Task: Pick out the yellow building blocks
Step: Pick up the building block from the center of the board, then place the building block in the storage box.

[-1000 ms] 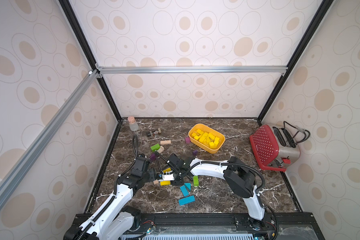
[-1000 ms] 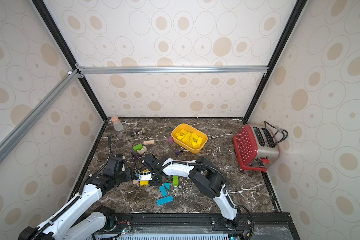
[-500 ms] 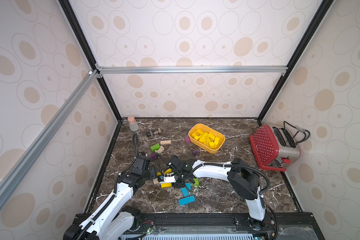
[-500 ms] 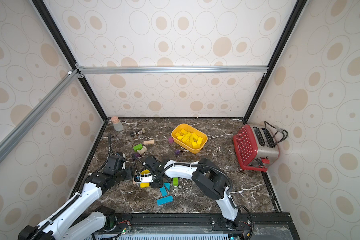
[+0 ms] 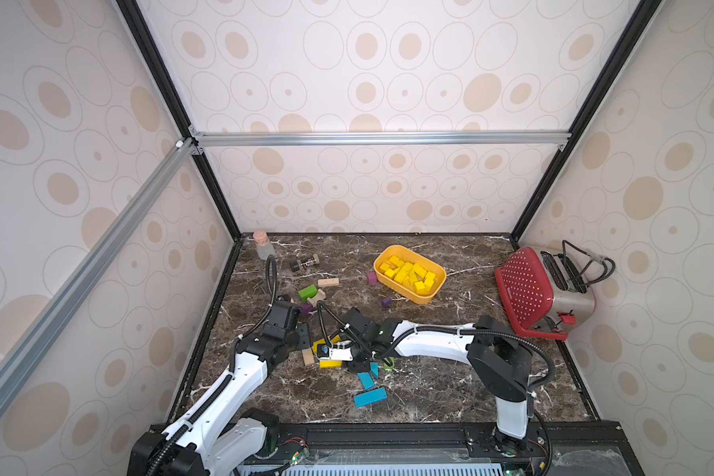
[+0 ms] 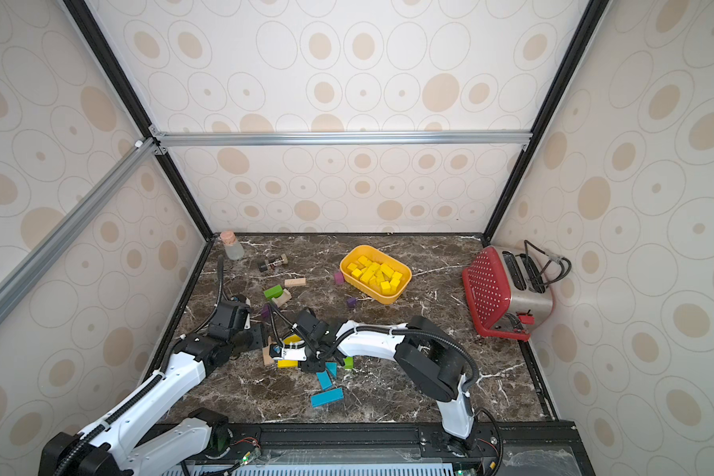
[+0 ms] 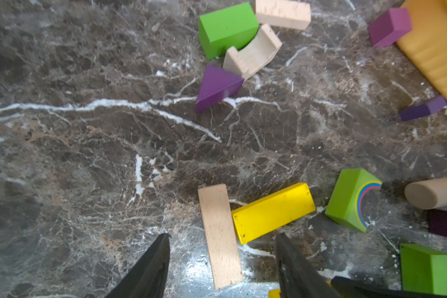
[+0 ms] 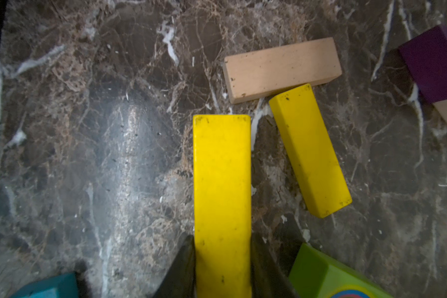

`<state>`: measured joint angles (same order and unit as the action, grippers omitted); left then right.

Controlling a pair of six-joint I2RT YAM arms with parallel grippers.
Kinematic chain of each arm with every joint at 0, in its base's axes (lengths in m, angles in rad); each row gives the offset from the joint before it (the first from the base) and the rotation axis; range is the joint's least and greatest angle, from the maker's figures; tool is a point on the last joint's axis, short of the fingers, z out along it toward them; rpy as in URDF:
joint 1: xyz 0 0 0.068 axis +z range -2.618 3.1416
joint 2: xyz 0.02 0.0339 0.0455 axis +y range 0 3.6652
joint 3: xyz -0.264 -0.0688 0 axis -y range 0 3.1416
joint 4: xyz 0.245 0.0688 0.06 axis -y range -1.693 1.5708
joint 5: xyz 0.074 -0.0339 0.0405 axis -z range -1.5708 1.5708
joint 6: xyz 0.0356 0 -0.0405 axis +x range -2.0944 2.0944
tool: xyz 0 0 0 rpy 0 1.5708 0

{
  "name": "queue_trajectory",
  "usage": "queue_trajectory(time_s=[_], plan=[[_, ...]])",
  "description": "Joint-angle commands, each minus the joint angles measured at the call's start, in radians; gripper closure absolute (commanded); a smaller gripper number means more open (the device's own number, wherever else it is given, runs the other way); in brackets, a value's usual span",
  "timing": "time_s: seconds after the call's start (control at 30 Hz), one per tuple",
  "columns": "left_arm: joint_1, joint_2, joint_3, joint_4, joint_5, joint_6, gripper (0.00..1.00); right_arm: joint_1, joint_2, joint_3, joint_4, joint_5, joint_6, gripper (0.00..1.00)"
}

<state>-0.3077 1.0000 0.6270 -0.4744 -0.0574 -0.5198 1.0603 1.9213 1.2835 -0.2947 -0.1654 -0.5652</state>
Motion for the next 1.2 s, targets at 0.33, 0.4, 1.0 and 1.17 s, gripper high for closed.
queue_trajectory(time_s=[0.33, 0.4, 1.0, 1.17], plan=[[-0.001, 0.077, 0.151, 0.028, -0.013, 0.164, 0.37, -0.12, -0.237, -0.159, 0.15, -0.037, 0.213, 0.89], [-0.001, 0.084, 0.155, 0.042, -0.01, 0.168, 0.38, -0.135, -0.253, -0.169, 0.149, -0.031, 0.226, 0.95], [-0.053, 0.246, 0.266, 0.111, 0.01, 0.194, 0.39, -0.26, -0.339, -0.206, 0.17, 0.013, 0.354, 1.0], [-0.082, 0.284, 0.299, 0.119, 0.003, 0.203, 0.39, -0.304, -0.365, -0.216, 0.173, 0.025, 0.39, 1.0]])
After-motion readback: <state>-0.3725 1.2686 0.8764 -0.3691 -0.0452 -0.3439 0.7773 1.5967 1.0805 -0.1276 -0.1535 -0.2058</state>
